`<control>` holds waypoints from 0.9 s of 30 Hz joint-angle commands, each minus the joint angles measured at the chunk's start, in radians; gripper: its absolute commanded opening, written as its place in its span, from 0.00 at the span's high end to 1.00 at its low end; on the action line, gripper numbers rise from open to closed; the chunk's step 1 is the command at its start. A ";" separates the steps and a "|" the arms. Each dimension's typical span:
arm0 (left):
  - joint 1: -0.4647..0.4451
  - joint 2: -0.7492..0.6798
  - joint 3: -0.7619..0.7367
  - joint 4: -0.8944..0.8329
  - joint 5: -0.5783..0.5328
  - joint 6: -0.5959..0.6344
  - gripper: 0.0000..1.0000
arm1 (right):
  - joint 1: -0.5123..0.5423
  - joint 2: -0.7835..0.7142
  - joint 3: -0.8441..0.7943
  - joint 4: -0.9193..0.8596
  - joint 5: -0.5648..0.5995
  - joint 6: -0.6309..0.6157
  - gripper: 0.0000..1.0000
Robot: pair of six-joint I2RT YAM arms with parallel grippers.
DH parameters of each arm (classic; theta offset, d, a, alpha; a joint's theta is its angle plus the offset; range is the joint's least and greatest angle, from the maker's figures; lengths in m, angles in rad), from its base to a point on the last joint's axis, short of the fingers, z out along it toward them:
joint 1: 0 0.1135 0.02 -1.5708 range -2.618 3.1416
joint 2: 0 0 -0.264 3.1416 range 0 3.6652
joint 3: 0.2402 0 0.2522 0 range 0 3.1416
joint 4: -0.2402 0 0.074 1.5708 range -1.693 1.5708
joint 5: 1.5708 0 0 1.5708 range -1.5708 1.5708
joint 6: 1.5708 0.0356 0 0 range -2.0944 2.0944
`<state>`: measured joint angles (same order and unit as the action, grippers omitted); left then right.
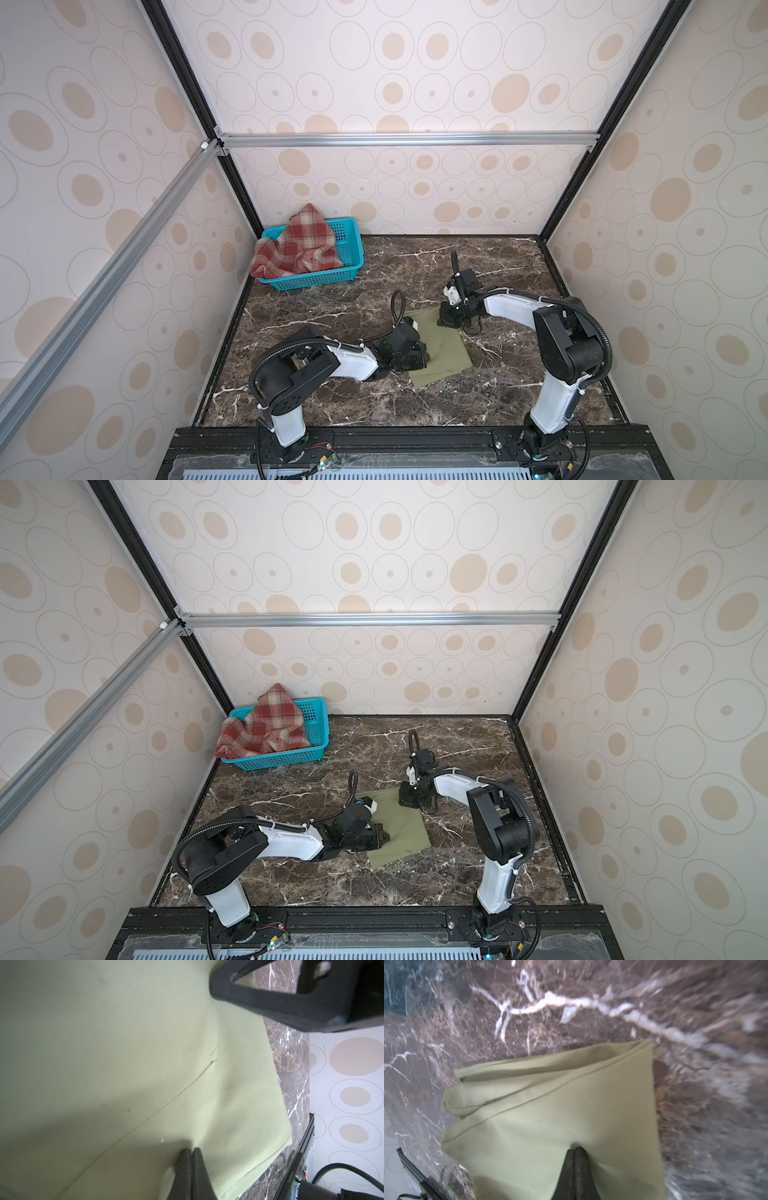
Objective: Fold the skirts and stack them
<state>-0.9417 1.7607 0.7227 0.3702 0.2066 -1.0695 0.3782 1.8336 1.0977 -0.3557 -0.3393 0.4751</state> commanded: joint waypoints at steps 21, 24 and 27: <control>0.261 0.003 0.179 -0.288 -0.103 0.423 1.00 | 0.190 -0.248 -0.265 0.058 0.067 0.226 1.00; 0.235 -0.059 0.174 -0.280 -0.105 0.437 1.00 | 0.190 -0.293 -0.243 0.075 0.037 0.237 1.00; 0.191 -0.127 0.143 -0.278 -0.107 0.406 1.00 | 0.186 -0.303 -0.157 0.000 0.056 0.171 1.00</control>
<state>-0.7113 1.7111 0.8669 0.1112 0.1204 -0.6891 0.5697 1.5612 0.8677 -0.3248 -0.2909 0.6647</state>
